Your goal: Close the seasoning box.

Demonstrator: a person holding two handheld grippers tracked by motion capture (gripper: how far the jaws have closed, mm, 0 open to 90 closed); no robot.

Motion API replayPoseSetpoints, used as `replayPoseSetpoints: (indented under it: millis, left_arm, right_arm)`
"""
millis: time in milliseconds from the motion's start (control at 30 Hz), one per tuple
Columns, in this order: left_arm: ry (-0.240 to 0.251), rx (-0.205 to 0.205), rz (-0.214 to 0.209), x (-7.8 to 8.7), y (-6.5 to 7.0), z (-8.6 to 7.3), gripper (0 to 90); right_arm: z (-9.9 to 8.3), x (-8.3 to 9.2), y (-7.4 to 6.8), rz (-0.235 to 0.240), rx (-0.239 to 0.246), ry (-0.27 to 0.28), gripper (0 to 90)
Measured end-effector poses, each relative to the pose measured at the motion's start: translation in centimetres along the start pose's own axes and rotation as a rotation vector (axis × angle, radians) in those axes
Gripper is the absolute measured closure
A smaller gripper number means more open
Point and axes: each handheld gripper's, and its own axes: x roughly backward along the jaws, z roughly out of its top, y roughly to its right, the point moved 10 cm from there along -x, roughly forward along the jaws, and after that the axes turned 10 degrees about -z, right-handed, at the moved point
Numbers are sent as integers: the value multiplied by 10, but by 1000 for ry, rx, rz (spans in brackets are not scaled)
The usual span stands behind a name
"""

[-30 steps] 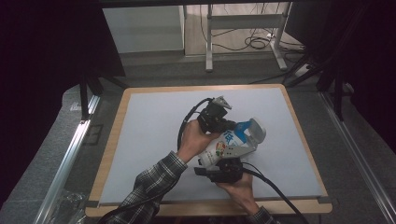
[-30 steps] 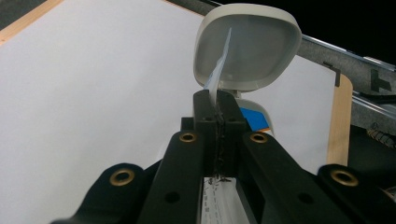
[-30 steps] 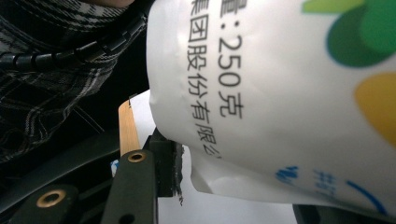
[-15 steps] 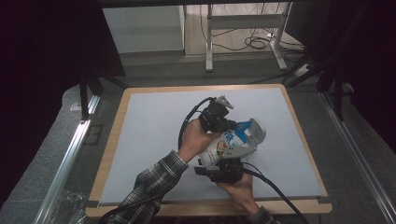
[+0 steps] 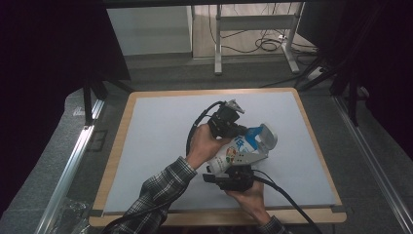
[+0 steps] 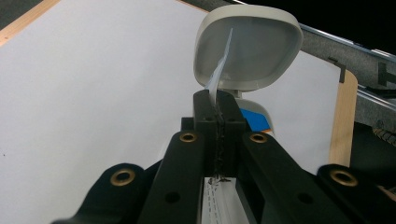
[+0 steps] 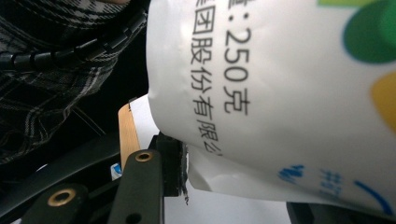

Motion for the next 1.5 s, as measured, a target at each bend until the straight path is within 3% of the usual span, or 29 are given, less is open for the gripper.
replayPoseSetpoints:
  millis: [1500]
  left_arm:
    - [-33, -17, 7, -2, 1, 2, 896]
  right_arm:
    - [1, 0, -1, -15, -14, -4, 639]
